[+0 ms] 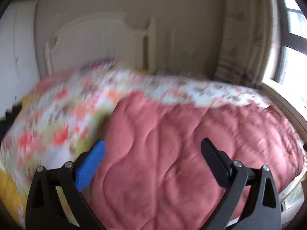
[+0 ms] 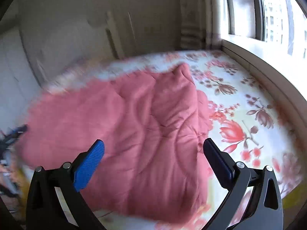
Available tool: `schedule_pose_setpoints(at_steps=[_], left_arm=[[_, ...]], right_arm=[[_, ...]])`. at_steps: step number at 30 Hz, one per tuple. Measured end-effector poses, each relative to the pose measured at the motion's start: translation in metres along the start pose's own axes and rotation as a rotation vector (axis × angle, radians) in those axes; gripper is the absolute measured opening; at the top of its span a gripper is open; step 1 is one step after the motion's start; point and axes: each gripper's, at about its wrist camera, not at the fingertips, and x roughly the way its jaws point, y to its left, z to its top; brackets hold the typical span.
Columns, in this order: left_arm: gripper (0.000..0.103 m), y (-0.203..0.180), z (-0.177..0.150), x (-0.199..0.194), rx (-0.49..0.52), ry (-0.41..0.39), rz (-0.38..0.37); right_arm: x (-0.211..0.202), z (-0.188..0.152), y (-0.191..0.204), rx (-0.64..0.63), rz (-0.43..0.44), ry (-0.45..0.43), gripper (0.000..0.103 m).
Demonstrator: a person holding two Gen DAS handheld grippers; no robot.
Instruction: Fold large clothes
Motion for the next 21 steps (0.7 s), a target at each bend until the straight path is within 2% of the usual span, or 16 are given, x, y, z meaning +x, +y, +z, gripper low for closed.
schedule_pose_setpoints(at_steps=[2,4,7,9,10,11,12,14,18,21], left_arm=[[0.1,-0.02,0.017,0.008,0.067,-0.023,0.003],[0.1,-0.039,0.032,0.032,0.124,-0.009,0.018],[0.1,-0.058,0.045,0.076,0.157,0.055,0.029],[0.1,-0.065,0.043,0.104,0.166,0.11,0.019],[0.1,-0.067,0.038,0.118,0.171,0.154,0.002],[0.101,-0.067,0.026,0.142,0.175,0.235,-0.022],[0.101,-0.065,0.018,0.156,0.158,0.272,-0.049],[0.101,-0.06,0.02,0.156,0.137,0.269,-0.061],[0.101,-0.059,0.02,0.155,0.136,0.264,-0.064],[0.101,-0.057,0.02,0.156,0.128,0.267,-0.065]], right_arm=[[-0.023,-0.012,-0.007,0.075,0.16,-0.022,0.098],[-0.035,-0.027,-0.013,0.129,0.267,-0.012,0.098],[-0.036,-0.054,-0.008,0.167,0.356,0.085,0.095],[-0.034,-0.068,-0.003,0.177,0.376,0.131,0.091],[-0.031,-0.076,0.002,0.175,0.389,0.155,0.091],[-0.028,-0.079,0.006,0.167,0.39,0.166,0.091],[-0.025,-0.081,0.009,0.163,0.38,0.173,0.091],[-0.01,-0.081,0.01,0.183,0.344,0.2,0.091],[0.005,-0.068,0.015,0.206,0.315,0.184,0.091],[0.025,-0.05,0.018,0.243,0.295,0.176,0.097]])
